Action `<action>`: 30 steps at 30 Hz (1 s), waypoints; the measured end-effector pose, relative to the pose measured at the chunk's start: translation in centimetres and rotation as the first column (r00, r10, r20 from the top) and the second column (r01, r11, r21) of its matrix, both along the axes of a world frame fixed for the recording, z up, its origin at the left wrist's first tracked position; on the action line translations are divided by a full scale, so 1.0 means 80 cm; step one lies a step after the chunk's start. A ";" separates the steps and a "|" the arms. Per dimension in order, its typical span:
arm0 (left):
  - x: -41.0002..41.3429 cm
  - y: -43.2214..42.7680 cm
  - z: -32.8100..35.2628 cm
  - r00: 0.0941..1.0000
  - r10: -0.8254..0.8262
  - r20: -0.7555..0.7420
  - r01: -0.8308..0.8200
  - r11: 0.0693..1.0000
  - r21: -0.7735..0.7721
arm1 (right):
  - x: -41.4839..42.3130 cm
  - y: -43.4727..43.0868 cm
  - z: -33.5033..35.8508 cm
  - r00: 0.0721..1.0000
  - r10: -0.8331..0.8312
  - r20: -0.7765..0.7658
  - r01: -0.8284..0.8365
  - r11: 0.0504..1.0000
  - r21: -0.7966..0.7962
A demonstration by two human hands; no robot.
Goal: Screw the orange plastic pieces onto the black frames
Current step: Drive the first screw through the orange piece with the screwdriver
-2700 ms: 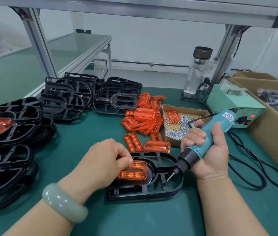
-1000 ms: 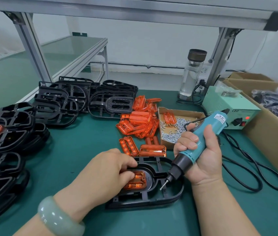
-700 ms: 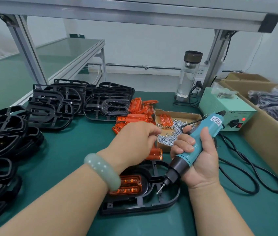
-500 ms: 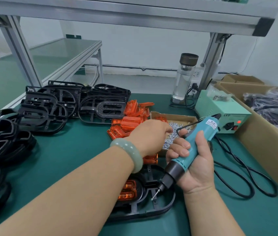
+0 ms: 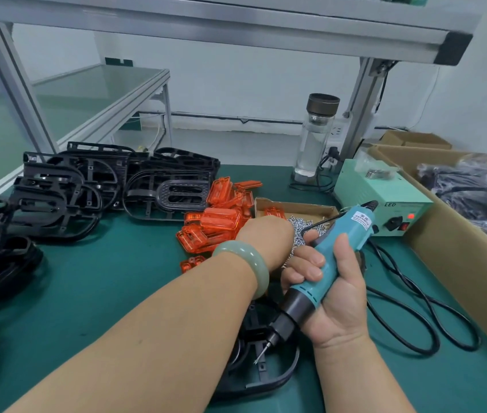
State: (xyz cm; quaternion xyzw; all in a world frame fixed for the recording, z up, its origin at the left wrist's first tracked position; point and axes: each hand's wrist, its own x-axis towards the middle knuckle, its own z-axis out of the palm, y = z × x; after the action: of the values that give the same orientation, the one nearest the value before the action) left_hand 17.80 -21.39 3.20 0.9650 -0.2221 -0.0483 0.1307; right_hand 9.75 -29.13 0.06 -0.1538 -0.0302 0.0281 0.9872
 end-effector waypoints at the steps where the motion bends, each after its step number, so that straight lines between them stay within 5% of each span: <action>1: 0.003 0.001 -0.002 1.000 0.007 0.016 -0.007 1.000 -0.027 | 0.000 0.000 0.000 1.000 0.006 0.003 -0.006 1.000 0.001; 4: 0.003 0.007 0.000 0.997 -0.020 -0.077 0.006 0.985 -0.172 | -0.001 0.001 0.002 1.000 0.014 0.013 -0.014 1.000 0.007; 12: 0.007 0.010 0.007 0.999 0.029 0.013 -0.019 0.873 -0.487 | -0.002 0.001 0.003 1.000 -0.004 0.005 0.004 1.000 0.003; 14: 0.003 0.015 0.013 0.995 0.065 -0.073 -0.096 0.781 -0.617 | -0.002 0.000 0.003 1.000 -0.011 0.002 0.011 1.000 0.003; 19: -0.027 0.046 0.045 0.904 -0.125 -0.410 -0.346 0.350 -0.870 | -0.001 0.000 0.005 0.999 -0.033 0.008 0.033 0.999 0.006; 25: -0.072 0.112 0.053 0.902 -0.139 -0.408 -0.370 0.235 -0.899 | -0.002 0.007 0.009 0.996 -0.087 0.001 0.087 0.996 -0.008; 30: -0.112 0.155 0.039 0.925 -0.140 -0.354 -0.351 0.049 -0.935 | -0.003 0.013 0.010 0.986 -0.164 -0.039 0.164 0.986 -0.015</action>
State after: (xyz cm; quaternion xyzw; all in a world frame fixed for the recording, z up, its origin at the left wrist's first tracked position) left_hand 8.87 -9.02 6.35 0.5957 -0.0930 -0.0447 0.7966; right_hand 9.54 -28.11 0.89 -0.1611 0.0024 -0.0500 0.9857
